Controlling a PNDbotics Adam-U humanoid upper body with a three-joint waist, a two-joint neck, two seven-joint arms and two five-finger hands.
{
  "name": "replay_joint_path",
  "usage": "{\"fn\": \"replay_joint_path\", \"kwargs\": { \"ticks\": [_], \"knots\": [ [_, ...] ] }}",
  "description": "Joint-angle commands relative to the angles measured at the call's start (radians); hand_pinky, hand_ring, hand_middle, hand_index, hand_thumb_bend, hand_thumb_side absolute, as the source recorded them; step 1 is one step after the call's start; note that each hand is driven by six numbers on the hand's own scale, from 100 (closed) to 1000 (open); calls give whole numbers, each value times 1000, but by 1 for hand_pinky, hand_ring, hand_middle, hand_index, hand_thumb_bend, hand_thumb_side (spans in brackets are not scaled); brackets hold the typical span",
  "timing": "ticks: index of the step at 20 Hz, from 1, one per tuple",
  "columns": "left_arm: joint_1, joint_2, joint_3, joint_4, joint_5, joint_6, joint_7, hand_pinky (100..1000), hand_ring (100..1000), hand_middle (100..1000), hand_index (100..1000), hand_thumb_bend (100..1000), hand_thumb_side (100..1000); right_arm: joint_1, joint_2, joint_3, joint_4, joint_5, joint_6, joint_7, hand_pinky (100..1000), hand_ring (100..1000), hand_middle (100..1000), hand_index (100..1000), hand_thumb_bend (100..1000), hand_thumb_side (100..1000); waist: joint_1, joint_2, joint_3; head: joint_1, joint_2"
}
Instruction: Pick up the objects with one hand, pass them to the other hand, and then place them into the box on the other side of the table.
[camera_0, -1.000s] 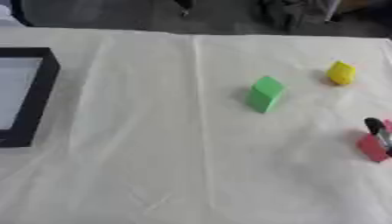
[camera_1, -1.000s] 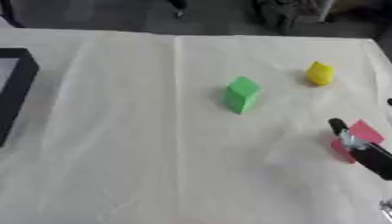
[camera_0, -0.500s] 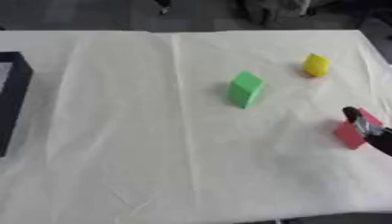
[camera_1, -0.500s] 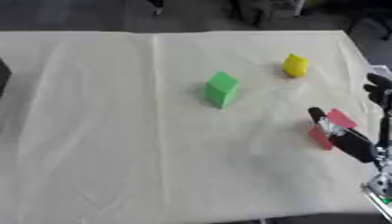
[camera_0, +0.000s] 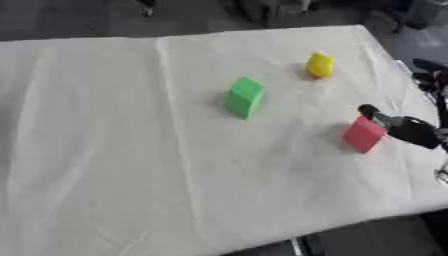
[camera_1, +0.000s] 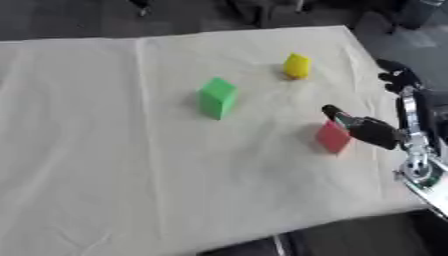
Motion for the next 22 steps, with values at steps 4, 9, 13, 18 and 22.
{"fn": "replay_joint_path", "kwargs": {
  "ticks": [4, 9, 13, 18, 22],
  "knots": [
    [-5, 24, 8, -12, -12, 1, -1, 834, 371, 733, 840, 802, 580, -17, -113, -41, -10, -16, 136, 224, 863, 880, 899, 889, 703, 363, 0, 4, 0, 24, -17],
    [-11, 23, 8, -12, -17, 0, 0, 834, 369, 733, 839, 803, 579, -44, -136, -51, -10, -2, 224, 316, 864, 882, 898, 890, 683, 358, -6, 25, 6, 40, -43],
    [-13, 21, 11, -12, -24, -1, 7, 835, 368, 732, 838, 802, 578, -51, -123, -62, -10, 13, 293, 320, 868, 886, 897, 891, 666, 365, -15, 49, 13, 48, -71],
    [-18, 23, 10, -12, -31, 0, 10, 835, 366, 729, 836, 801, 578, -46, -105, -79, -10, 27, 349, 346, 871, 890, 897, 892, 661, 339, -29, 65, 17, 47, -79],
    [-18, 28, 10, -12, -33, 2, 12, 836, 365, 727, 835, 801, 577, -38, -98, -99, -10, 40, 365, 398, 871, 892, 897, 900, 710, 316, -35, 68, 17, 44, -74]
  ]
}}
